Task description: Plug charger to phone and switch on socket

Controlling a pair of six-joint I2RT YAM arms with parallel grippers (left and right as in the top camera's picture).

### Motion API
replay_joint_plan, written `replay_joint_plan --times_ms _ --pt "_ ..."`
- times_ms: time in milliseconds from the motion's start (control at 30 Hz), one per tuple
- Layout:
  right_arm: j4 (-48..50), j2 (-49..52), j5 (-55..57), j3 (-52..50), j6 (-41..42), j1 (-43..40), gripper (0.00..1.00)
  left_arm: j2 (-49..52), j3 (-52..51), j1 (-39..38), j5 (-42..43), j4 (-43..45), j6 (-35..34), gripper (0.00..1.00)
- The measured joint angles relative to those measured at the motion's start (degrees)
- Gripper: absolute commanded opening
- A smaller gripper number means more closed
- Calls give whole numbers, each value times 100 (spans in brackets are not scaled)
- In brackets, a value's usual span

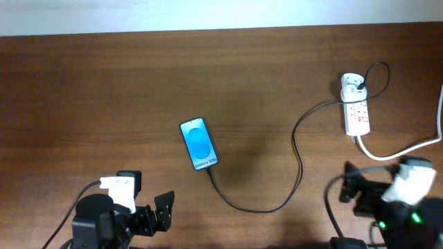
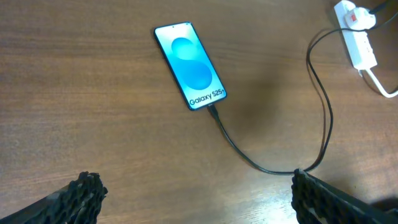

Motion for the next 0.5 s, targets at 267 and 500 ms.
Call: replay_joint_plan --times_ms 267,500 --pt "4542 -2280 -1646 -4304 673 0 98 0 -7 0 0 -4 0 99" --pt "5331 -2448 -1163 -5318 719 0 98 0 -4 0 2 0 0 99"
